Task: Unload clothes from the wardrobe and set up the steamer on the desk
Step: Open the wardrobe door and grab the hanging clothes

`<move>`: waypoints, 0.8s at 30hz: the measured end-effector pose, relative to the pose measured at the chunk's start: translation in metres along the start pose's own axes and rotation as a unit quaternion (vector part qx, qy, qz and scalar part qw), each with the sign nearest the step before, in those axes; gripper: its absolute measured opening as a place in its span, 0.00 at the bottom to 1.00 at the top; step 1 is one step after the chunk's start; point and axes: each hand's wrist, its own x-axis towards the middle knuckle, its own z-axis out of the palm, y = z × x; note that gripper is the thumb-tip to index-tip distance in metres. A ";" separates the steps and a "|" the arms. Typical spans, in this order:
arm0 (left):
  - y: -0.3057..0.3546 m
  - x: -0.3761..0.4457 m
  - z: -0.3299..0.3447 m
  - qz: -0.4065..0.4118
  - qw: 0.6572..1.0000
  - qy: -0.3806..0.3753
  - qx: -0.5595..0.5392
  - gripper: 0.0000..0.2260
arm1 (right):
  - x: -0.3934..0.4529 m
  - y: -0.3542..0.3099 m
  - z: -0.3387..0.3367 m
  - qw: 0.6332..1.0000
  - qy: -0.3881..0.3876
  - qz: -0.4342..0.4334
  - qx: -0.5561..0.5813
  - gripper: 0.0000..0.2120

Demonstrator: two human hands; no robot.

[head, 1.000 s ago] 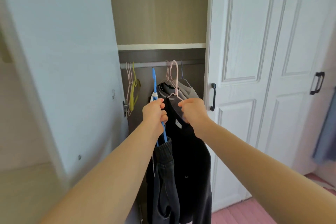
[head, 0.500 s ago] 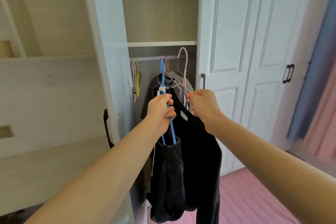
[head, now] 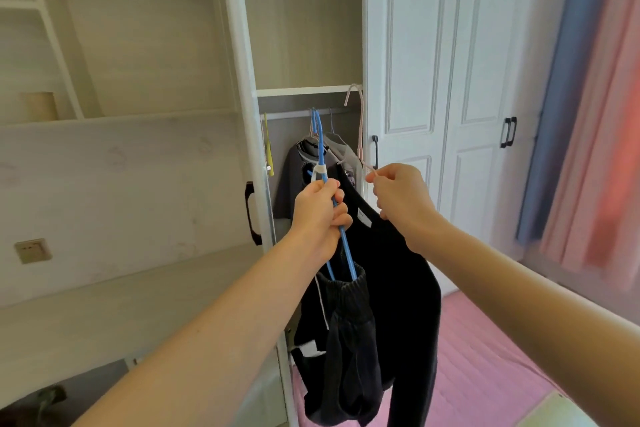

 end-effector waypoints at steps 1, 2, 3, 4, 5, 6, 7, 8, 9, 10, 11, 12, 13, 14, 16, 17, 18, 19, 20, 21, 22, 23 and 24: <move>0.000 -0.014 -0.003 -0.003 1.000 -0.003 -0.003 0.06 | -0.014 -0.003 -0.002 1.000 0.003 0.000 -0.002 0.12; 0.000 -0.027 -0.007 -0.006 1.000 -0.005 -0.005 0.06 | -0.028 -0.005 -0.002 1.000 0.004 0.000 -0.004 0.12; 0.000 -0.040 -0.011 -0.009 1.000 -0.005 -0.006 0.06 | -0.043 -0.007 -0.003 1.000 0.005 0.000 -0.007 0.11; -0.001 -0.053 -0.015 -0.010 1.000 -0.003 -0.009 0.06 | -0.057 -0.010 -0.003 1.000 0.005 -0.002 -0.012 0.11; -0.001 -0.066 -0.018 -0.010 1.000 -0.001 -0.012 0.06 | -0.070 -0.012 -0.004 1.000 0.004 -0.004 -0.020 0.11; -0.002 -0.079 -0.021 -0.010 1.000 0.003 -0.015 0.06 | -0.083 -0.014 -0.004 1.000 0.002 -0.008 -0.027 0.11; -0.002 -0.091 -0.024 -0.008 1.000 0.006 -0.018 0.06 | -0.093 -0.016 -0.005 0.999 0.000 -0.010 -0.034 0.11; -0.003 -0.103 -0.027 -0.007 1.000 0.010 -0.020 0.07 | -0.103 -0.018 -0.007 0.999 -0.004 -0.011 -0.040 0.12; -0.003 -0.114 -0.029 -0.006 1.000 0.013 -0.022 0.07 | -0.111 -0.020 -0.008 0.999 -0.009 -0.009 -0.044 0.12; -0.003 -0.125 -0.032 -0.003 1.000 0.015 -0.024 0.08 | -0.119 -0.022 -0.010 0.999 -0.014 -0.006 -0.048 0.12; -0.003 -0.135 -0.035 0.000 1.000 0.015 -0.027 0.09 | -0.126 -0.023 -0.012 0.998 -0.020 -0.002 -0.052 0.12; -0.002 -0.144 -0.037 0.003 0.999 0.015 -0.032 0.09 | -0.133 -0.025 -0.014 0.998 -0.027 0.000 -0.055 0.12; 0.000 -0.152 -0.038 0.007 0.999 0.015 -0.039 0.10 | -0.138 -0.027 -0.015 0.998 -0.035 0.001 -0.055 0.12; 0.001 -0.160 -0.040 0.010 0.999 0.014 -0.048 0.10 | -0.144 -0.029 -0.015 0.998 -0.041 0.002 -0.053 0.12; 0.005 -0.175 -0.041 0.017 0.998 0.014 -0.062 0.10 | -0.153 -0.033 -0.015 0.998 -0.054 0.008 -0.037 0.11; 0.006 -0.183 -0.041 0.018 0.998 0.014 -0.067 0.10 | -0.157 -0.034 -0.015 0.998 -0.063 0.013 -0.024 0.11; 0.006 -0.191 -0.042 0.018 0.997 0.014 -0.072 0.10 | -0.162 -0.035 -0.016 0.997 -0.073 0.019 -0.012 0.11; 0.006 -0.199 -0.042 0.019 0.997 0.015 -0.077 0.10 | -0.166 -0.034 -0.016 0.996 -0.084 0.023 -0.004 0.11; 0.005 -0.206 -0.043 0.020 0.996 0.016 -0.081 0.10 | -0.170 -0.034 -0.016 0.995 -0.096 0.024 0.001 0.11; 0.003 -0.213 -0.043 0.023 0.996 0.016 -0.084 0.10 | -0.174 -0.033 -0.017 0.994 -0.106 0.025 0.002 0.11; 0.002 -0.219 -0.044 0.028 0.996 0.019 -0.087 0.10 | -0.177 -0.032 -0.017 0.993 -0.117 0.025 0.006 0.11; 0.000 -0.224 -0.044 0.035 0.995 0.024 -0.089 0.10 | -0.181 -0.032 -0.018 0.991 -0.128 0.024 0.012 0.10; -0.002 -0.228 -0.044 0.042 0.994 0.033 -0.091 0.10 | -0.183 -0.031 -0.019 0.990 -0.138 0.021 0.018 0.09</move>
